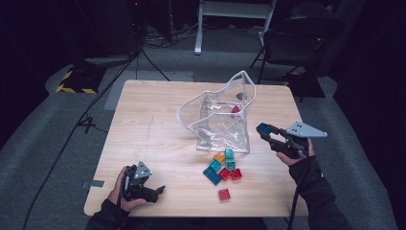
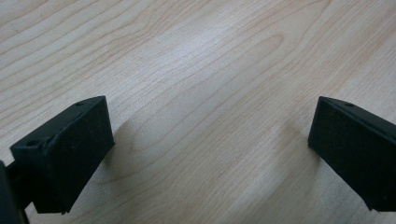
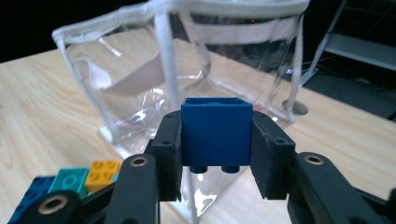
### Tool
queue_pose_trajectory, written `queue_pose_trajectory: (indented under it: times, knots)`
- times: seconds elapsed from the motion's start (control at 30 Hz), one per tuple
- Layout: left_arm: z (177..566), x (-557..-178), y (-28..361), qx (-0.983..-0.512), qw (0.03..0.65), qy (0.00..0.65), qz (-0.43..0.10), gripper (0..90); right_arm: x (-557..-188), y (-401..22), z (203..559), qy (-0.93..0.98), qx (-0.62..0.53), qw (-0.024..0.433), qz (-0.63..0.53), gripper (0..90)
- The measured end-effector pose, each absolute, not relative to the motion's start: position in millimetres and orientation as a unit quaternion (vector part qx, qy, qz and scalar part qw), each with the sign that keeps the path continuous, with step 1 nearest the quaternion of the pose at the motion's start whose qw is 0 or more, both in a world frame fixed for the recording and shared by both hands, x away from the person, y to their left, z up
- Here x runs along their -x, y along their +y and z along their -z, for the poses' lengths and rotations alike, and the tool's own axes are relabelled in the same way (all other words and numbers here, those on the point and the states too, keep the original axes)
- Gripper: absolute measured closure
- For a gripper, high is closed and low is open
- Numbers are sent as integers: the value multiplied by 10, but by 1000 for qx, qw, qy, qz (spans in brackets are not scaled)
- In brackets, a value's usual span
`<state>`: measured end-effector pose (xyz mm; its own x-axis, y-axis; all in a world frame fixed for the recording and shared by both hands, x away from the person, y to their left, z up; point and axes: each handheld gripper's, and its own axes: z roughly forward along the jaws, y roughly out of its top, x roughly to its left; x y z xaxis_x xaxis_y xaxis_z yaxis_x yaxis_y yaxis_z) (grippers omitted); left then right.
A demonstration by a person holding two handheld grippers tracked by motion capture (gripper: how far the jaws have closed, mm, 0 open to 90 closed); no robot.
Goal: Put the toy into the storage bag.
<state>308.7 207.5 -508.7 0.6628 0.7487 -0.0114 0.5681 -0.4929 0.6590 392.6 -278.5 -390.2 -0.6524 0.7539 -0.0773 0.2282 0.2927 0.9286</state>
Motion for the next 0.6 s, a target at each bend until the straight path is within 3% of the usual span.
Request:
queue_pose_trajectory:
  times: [0.6]
  knots:
    - [5087,-3087,2075,-852,324,386,-139,3,-4106,-2628,3407,746,-305,290,-517,591]
